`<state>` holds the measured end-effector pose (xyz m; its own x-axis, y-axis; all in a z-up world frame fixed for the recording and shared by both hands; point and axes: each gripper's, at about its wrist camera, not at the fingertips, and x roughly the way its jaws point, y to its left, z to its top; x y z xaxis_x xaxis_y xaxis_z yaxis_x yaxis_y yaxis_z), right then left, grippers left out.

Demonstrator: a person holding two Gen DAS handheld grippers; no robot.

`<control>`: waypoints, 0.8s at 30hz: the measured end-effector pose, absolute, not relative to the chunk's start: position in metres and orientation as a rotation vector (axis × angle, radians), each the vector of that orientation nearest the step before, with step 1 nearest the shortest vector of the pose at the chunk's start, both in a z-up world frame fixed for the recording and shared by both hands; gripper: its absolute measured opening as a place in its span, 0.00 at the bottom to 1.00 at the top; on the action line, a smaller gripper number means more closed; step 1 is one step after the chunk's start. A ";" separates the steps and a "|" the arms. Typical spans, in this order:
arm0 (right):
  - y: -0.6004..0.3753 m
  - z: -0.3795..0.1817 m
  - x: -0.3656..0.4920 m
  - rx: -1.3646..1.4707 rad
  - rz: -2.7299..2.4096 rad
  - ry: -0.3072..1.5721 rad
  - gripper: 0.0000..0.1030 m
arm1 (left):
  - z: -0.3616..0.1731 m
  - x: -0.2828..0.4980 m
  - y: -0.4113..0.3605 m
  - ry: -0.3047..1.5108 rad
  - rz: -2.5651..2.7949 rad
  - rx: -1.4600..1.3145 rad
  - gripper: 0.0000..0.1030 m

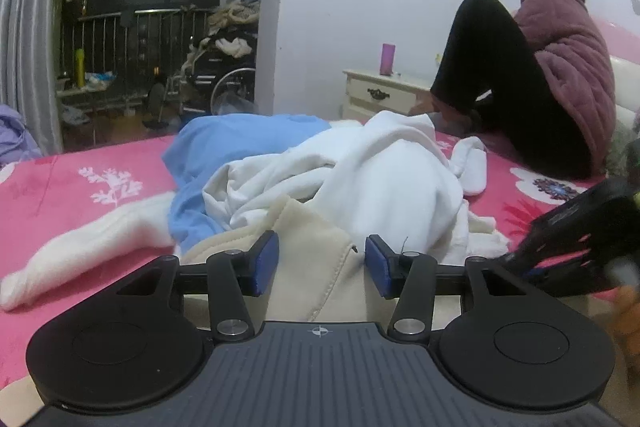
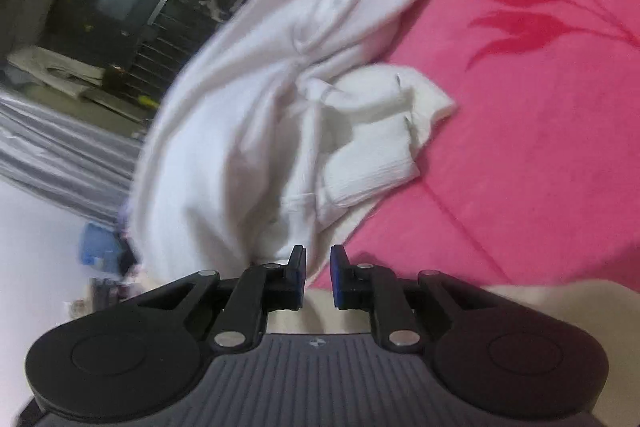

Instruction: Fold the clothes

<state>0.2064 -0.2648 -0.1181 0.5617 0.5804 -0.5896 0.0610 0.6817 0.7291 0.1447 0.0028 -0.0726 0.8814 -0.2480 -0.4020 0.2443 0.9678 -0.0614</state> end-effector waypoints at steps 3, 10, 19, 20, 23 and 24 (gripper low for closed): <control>-0.280 -0.096 0.189 0.775 0.400 0.916 0.16 | -0.074 0.144 -0.001 0.408 -0.260 0.014 0.48; -0.345 -0.021 0.121 0.709 0.337 0.834 0.19 | -0.052 0.121 -0.007 0.335 -0.299 0.054 0.51; -0.412 0.030 -0.012 0.817 0.295 0.718 0.31 | -0.029 0.080 -0.045 0.439 -0.484 0.037 0.54; -0.419 0.035 -0.030 0.821 0.286 0.707 0.34 | -0.028 0.075 -0.049 0.458 -0.516 0.034 0.54; -0.440 0.038 -0.086 0.862 0.210 0.689 0.39 | -0.027 0.059 -0.063 0.499 -0.609 0.046 0.59; -0.447 0.038 -0.104 0.876 0.181 0.684 0.41 | -0.027 0.053 -0.069 0.521 -0.640 0.049 0.60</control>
